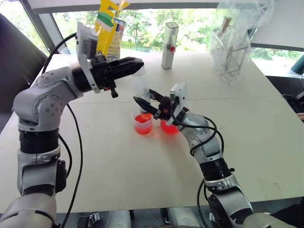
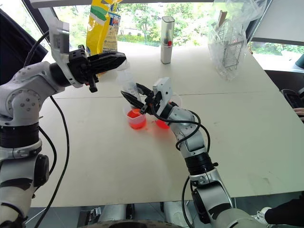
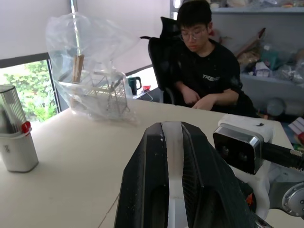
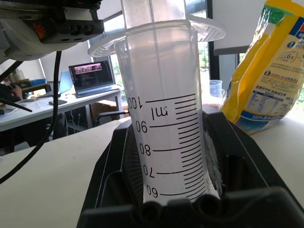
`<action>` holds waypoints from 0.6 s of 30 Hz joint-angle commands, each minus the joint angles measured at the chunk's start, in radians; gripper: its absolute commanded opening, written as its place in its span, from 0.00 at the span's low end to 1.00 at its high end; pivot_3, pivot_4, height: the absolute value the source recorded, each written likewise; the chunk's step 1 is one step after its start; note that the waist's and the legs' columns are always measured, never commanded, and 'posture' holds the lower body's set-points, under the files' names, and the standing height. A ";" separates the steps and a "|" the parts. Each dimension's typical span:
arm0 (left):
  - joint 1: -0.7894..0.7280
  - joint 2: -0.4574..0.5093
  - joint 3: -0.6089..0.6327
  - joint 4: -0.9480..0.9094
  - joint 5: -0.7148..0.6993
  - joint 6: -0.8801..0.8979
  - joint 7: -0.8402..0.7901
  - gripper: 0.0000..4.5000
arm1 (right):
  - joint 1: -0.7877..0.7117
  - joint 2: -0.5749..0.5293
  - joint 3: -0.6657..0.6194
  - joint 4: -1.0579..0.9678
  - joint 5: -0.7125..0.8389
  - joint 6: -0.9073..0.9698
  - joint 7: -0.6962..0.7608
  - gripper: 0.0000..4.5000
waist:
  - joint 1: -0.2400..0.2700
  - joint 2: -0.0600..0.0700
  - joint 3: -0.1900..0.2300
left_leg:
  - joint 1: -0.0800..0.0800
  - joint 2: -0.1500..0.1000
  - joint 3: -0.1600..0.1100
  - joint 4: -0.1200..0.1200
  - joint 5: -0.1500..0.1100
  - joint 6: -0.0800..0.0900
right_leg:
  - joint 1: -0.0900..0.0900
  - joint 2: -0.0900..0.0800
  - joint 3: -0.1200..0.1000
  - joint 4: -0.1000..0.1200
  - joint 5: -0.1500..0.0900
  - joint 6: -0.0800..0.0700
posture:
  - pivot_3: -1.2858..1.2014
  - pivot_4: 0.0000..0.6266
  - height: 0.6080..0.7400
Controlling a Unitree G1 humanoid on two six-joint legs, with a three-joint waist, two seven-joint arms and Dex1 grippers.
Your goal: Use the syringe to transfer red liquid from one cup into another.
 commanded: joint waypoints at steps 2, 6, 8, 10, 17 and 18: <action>0.037 0.015 -0.049 -0.020 0.045 -0.020 -0.019 0.01 | -0.051 0.020 -0.022 -0.071 0.033 0.001 -0.011 0.30 | 0.001 0.000 0.000 | 0.000 0.000 0.000 0.000 0.000 0.000 | 0.000 0.000 0.000 0.000 0.000 0.000 | 0.52 0.24 1.00; 0.069 0.017 -0.067 -0.013 0.069 -0.040 -0.027 0.01 | -0.083 0.022 -0.042 -0.094 0.051 0.029 -0.023 0.30 | 0.000 0.000 0.000 | 0.000 0.000 0.000 0.000 0.000 0.000 | 0.000 0.000 0.000 0.000 0.000 0.000 | 0.52 0.24 1.00; 0.078 0.016 -0.069 -0.013 0.072 -0.047 -0.029 0.01 | -0.096 0.023 -0.051 -0.100 0.057 0.040 -0.027 0.30 | 0.000 0.000 0.000 | 0.000 0.000 0.000 0.000 0.000 0.000 | 0.000 0.000 0.000 0.000 0.000 0.000 | 0.52 0.24 1.00; 0.087 0.018 -0.072 -0.013 0.076 -0.052 -0.030 0.01 | -0.108 0.024 -0.061 -0.106 0.063 0.050 -0.031 0.30 | 0.001 0.000 0.000 | 0.000 0.000 0.000 0.000 0.000 0.000 | 0.000 0.000 0.000 0.000 0.000 0.000 | 0.52 0.24 1.00; 0.125 0.021 -0.083 -0.016 0.094 -0.068 -0.028 0.01 | -0.151 0.021 -0.093 -0.129 0.091 0.089 -0.046 0.30 | 0.000 0.000 0.000 | 0.000 0.000 0.000 0.000 0.000 0.000 | 0.000 0.000 0.000 0.000 0.000 0.000 | 0.52 0.24 1.00; 0.128 0.021 -0.083 -0.018 0.095 -0.068 -0.027 0.01 | -0.153 0.020 -0.095 -0.132 0.094 0.093 -0.047 0.30 | 0.000 0.000 0.000 | 0.000 0.000 0.000 0.000 0.000 0.000 | 0.000 0.000 0.000 0.000 0.000 0.000 | 0.52 0.24 1.00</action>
